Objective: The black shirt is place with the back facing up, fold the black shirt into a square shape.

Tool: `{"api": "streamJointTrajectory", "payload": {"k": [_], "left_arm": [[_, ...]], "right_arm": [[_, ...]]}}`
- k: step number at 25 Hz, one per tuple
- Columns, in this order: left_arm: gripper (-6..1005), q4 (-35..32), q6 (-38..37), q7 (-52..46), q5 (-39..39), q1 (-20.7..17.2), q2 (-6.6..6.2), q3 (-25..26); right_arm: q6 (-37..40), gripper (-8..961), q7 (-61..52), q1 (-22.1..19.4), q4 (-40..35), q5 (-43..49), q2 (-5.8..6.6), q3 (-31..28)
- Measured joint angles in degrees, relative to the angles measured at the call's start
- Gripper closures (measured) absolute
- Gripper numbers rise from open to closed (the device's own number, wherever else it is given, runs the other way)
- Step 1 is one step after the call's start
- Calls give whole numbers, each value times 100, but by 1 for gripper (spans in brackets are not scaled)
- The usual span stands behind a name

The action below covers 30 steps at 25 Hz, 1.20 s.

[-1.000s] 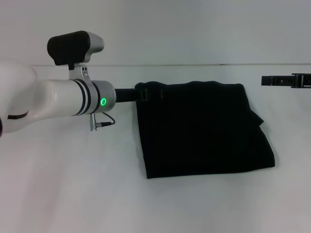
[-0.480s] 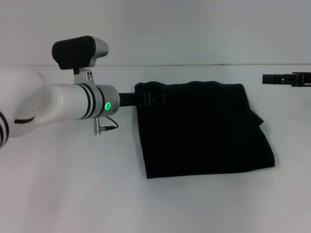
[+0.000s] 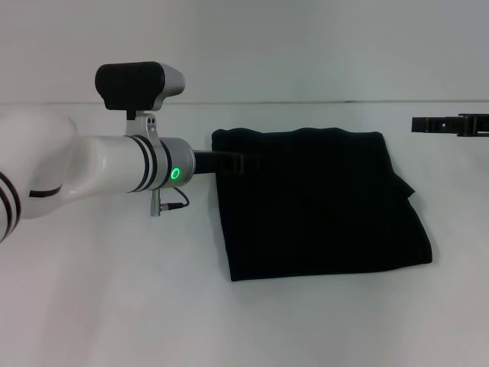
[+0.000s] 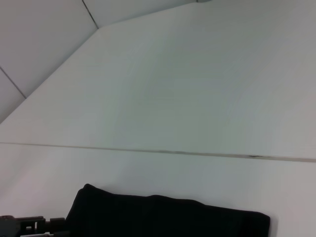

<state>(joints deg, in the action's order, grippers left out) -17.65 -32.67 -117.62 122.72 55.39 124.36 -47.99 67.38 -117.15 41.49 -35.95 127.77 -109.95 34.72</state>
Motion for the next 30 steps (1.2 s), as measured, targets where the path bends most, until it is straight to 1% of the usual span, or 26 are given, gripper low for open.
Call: {"api": "streamJointTrajectory", "payload": {"k": [7, 13, 18, 21, 27, 30], "left_arm": [[361, -4, 33, 3, -7, -7, -17, 28], [595, -3, 64, -5, -11, -16, -17, 32], [810, 19, 121, -43, -12, -34, -21, 28], [1004, 22, 121, -106, -12, -36, -29, 48], [999, -74, 87, -360, -55, -125, -44, 62], [896, -83, 85, -367, -130, -159, -45, 69]], "right_arm": [[0, 28, -1, 26, -17, 10, -22, 0], [-28, 26, 12, 46, -22, 12, -24, 0], [-73, 26, 49, 61, -18, 11, -32, 0], [-91, 26, 50, 61, -10, 11, -33, 0], [-126, 26, 57, 61, 17, 11, -37, 0], [-131, 26, 58, 61, 25, 11, -47, 0]]}}
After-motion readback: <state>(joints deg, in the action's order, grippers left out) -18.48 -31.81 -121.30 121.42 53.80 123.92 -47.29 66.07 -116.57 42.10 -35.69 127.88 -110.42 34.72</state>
